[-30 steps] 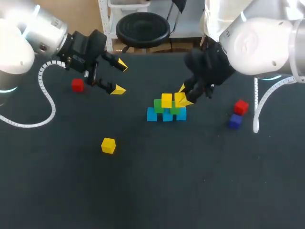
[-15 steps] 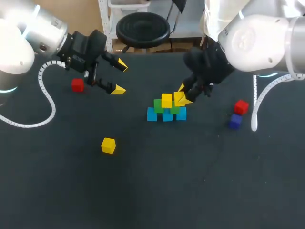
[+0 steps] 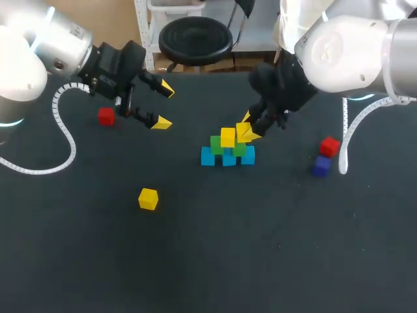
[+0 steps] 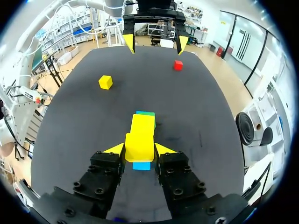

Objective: Place the blue cubes, place green cubes on the blue cubes, place the yellow cubes on the green cubes, then place the red cubes on the yellow cubes, and place purple cube on the red cubes.

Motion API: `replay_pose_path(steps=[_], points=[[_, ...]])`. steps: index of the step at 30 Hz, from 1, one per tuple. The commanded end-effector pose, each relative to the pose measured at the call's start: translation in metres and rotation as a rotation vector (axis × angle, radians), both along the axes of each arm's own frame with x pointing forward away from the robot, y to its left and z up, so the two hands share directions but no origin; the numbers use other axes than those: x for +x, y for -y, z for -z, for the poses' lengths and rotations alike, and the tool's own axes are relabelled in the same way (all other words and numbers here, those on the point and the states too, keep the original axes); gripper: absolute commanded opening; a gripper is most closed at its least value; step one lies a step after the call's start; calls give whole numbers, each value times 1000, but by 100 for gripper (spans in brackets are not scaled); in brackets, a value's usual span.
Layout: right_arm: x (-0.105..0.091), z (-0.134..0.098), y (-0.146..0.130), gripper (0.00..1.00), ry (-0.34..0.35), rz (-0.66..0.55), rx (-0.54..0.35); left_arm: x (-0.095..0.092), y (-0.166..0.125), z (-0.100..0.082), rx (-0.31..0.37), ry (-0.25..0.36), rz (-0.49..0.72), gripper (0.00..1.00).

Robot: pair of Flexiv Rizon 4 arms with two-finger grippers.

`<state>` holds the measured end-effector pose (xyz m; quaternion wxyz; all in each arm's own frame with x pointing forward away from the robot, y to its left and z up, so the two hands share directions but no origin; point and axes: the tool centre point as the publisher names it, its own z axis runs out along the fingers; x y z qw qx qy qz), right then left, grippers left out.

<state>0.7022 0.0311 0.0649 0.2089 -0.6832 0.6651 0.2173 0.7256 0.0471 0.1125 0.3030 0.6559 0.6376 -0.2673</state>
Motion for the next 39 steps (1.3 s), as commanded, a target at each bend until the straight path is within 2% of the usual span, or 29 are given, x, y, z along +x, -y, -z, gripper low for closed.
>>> replay_pose_path(steps=[1,39], points=[[3,1,0,0,-3,-4,0,1,0,0,1,-2,1,100],[17,5,-3,0,-6,-12,-8,1,0,0,1,-2,1,100]])
